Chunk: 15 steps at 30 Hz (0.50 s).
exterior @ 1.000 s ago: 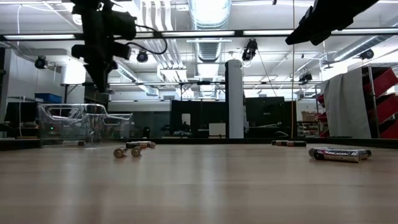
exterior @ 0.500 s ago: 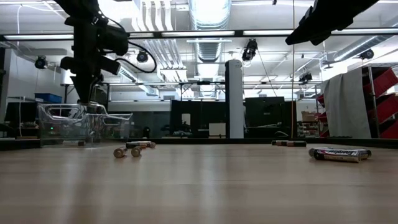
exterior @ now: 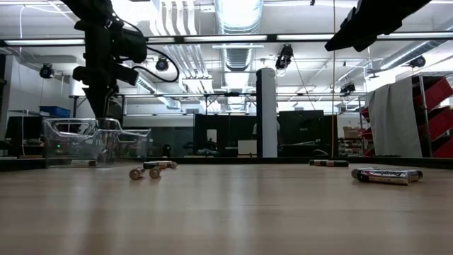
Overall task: Sort batteries
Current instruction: Put the silver and black battery into the transparent bin, then put the copper and black battery into the blue bin
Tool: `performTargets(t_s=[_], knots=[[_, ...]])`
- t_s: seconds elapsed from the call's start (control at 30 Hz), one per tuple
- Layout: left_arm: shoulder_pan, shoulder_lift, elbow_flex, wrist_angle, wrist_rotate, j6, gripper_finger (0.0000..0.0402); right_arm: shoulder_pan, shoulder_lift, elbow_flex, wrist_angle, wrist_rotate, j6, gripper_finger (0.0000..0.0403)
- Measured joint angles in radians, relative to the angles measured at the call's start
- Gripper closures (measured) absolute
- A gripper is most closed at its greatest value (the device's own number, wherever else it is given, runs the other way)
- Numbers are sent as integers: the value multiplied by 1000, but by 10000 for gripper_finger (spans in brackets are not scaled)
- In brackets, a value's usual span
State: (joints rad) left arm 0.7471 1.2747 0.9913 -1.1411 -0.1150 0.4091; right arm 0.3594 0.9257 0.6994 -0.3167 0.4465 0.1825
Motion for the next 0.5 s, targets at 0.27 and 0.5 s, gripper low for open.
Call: performTargets(t_s=[0.27,0.5], knots=[[0,0,0,48,-1,-17,334,0,0,0,0,0,0,390],[-13,-5,9,124,-1,-134,334,0,0,0,1,0,7,390]])
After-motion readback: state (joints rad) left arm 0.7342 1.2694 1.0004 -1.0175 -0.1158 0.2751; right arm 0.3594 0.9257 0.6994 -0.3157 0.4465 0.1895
